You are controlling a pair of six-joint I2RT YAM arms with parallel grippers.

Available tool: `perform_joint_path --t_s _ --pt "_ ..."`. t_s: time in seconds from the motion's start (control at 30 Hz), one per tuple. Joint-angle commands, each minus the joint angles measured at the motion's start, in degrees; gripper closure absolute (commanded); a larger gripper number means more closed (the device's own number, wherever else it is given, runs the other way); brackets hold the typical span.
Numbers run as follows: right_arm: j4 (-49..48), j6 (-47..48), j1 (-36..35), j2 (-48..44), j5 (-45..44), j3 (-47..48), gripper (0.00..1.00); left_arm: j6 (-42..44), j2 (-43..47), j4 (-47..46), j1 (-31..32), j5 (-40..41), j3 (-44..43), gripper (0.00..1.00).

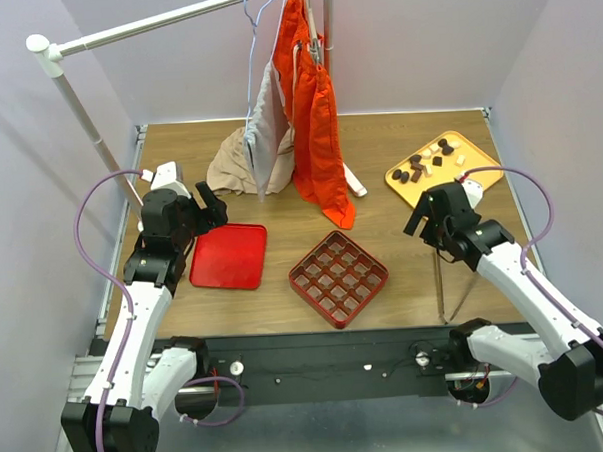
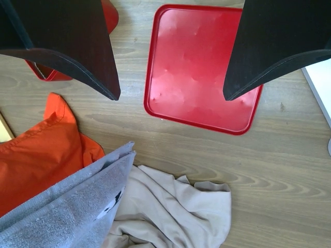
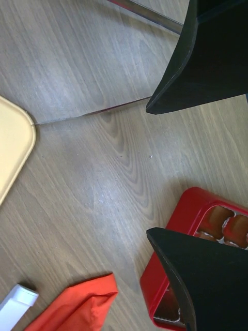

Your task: Pack the chocolate

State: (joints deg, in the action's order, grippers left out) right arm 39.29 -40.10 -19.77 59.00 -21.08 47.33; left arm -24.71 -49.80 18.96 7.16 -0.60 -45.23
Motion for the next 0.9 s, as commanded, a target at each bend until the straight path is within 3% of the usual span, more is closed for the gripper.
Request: perform_joint_path --t_s 0.0,0.13,0.3,0.5,0.67,0.87 --pt "2.0 -7.8 0.2 -3.5 -4.3 -2.9 0.0 1.0 0.1 -0.7 0.1 -1.8 0.2 0.09" --pt "1.9 -15.2 1.0 -8.5 -6.9 -6.5 0.0 0.6 -0.6 -0.6 0.1 -1.3 -0.6 0.09" --pt "1.9 -14.3 2.5 -6.0 -4.2 -6.7 0.0 1.6 -1.9 -1.7 0.1 -2.9 -1.2 0.09" --pt "-1.5 -8.9 10.3 -3.6 1.5 -7.5 0.02 4.1 -7.0 -1.1 0.1 -5.4 -2.8 0.1" --pt "-3.6 -3.4 13.2 5.8 5.6 -7.6 0.1 5.8 -10.5 -2.3 0.1 -6.1 -3.6 0.1" --pt "-6.6 -1.1 13.2 10.1 7.5 -8.3 0.22 7.0 -14.0 -2.6 0.1 -5.8 -5.0 0.1"
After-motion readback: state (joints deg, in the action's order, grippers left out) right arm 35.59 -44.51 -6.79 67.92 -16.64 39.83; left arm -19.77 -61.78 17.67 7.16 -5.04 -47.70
